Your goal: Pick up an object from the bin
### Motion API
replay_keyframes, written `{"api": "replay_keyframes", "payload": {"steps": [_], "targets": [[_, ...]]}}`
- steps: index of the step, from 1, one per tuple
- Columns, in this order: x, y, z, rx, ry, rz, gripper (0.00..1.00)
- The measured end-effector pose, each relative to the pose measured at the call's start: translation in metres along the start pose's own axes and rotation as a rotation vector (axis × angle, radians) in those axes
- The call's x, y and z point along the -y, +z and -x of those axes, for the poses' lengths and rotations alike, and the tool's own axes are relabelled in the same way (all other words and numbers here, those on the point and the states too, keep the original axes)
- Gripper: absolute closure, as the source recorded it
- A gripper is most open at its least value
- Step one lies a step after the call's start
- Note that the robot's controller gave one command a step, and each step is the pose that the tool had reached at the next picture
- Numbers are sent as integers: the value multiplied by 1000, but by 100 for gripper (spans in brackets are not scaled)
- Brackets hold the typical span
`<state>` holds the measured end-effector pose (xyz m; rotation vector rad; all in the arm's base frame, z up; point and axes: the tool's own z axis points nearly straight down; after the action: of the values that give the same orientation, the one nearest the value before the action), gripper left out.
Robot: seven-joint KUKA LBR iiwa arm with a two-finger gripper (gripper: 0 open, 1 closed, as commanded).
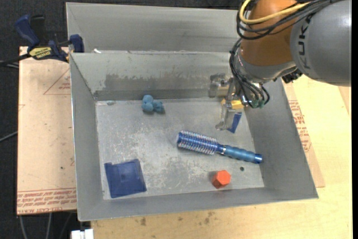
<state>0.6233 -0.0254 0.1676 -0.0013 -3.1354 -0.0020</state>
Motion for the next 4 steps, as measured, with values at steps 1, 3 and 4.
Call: {"api": "replay_keyframes", "payload": {"steps": [1,3,4], "targets": [[-19,103,-57,-2,57,1,0],[-35,68,-60,9,230,1,0],[-42,99,-61,5,367,1,0]]}}
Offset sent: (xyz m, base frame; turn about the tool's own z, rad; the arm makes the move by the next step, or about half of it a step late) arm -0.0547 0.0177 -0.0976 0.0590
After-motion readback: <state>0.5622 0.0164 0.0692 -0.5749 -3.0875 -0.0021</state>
